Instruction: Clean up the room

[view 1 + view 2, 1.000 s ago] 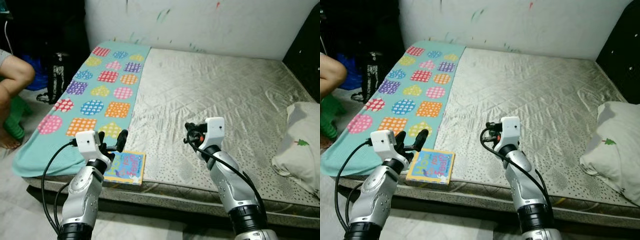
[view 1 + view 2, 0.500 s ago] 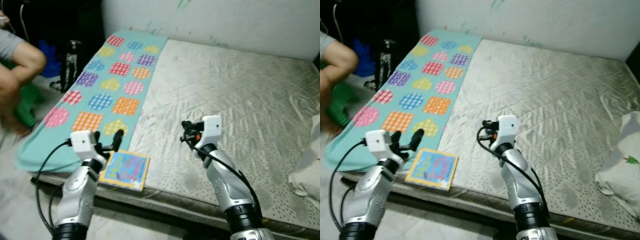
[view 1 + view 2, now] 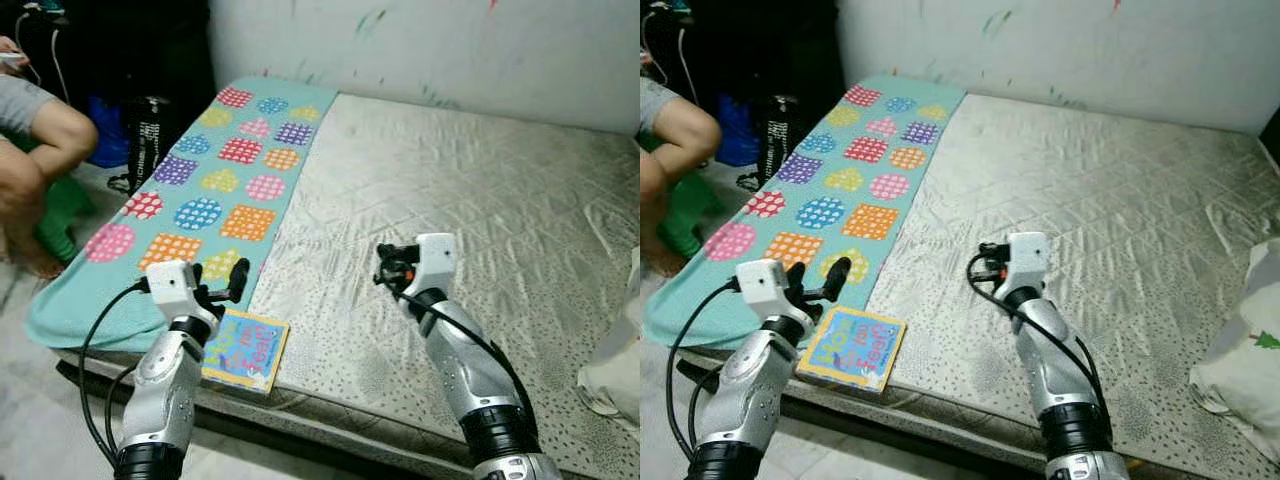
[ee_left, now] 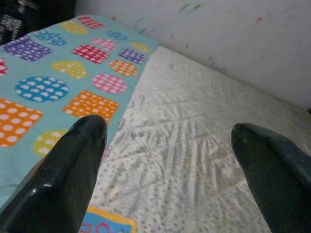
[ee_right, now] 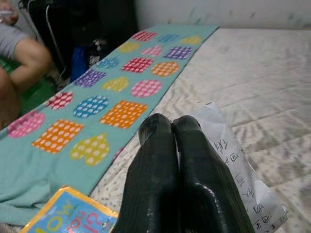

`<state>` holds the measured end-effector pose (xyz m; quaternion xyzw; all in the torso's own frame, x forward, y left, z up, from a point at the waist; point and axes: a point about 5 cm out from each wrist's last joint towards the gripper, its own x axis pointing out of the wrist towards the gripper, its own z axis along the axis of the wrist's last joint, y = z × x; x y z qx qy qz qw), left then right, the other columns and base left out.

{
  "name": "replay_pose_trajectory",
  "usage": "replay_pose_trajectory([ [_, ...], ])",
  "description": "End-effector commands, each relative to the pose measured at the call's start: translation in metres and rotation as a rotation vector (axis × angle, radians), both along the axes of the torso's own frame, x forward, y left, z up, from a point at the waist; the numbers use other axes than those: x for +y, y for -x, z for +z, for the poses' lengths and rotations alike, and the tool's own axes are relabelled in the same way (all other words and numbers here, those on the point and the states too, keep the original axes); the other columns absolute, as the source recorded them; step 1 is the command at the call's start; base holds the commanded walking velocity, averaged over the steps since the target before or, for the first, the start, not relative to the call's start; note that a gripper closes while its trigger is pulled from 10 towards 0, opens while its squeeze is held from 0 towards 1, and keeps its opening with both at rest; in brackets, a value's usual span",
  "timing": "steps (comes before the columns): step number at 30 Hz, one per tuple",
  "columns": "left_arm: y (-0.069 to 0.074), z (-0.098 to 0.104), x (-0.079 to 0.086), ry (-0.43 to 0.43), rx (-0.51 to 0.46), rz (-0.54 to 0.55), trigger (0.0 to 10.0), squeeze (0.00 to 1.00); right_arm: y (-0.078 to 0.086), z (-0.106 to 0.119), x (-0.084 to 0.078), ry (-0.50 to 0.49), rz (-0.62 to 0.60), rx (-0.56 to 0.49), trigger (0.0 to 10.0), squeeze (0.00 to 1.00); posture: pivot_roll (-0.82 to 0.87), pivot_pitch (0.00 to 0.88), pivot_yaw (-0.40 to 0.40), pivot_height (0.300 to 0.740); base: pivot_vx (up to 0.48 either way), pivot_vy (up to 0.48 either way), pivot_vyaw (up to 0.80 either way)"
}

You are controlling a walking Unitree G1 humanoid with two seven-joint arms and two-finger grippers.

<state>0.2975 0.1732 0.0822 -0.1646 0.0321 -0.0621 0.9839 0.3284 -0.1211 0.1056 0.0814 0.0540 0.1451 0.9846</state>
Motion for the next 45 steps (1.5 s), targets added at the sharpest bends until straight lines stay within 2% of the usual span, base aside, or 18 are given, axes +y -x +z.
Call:
replay_pose_trajectory([
  [1,-0.0006,-0.0002,-0.0013,-0.005,0.003,-0.016,10.0,0.00,-0.0010,0.0010,-0.0026,0.005,-0.011,-0.003,10.0,0.00,0.04,0.056,-0.024,0.740,0.000,0.412,-0.80],
  [38,-0.0014,0.0000,-0.0041,0.001,-0.006,-0.021,10.0,0.00,-0.0011,-0.0034,-0.0008,0.048,0.024,-0.004,10.0,0.00,0.04,0.044,-0.029,0.740,0.000,0.462,-0.04],
  [45,-0.0012,0.0015,-0.0041,0.007,-0.018,-0.023,10.0,0.00,-0.0006,-0.0048,0.0003,0.052,0.031,0.001,10.0,0.00,0.04,0.048,-0.029,0.740,0.000,0.000,0.00],
])
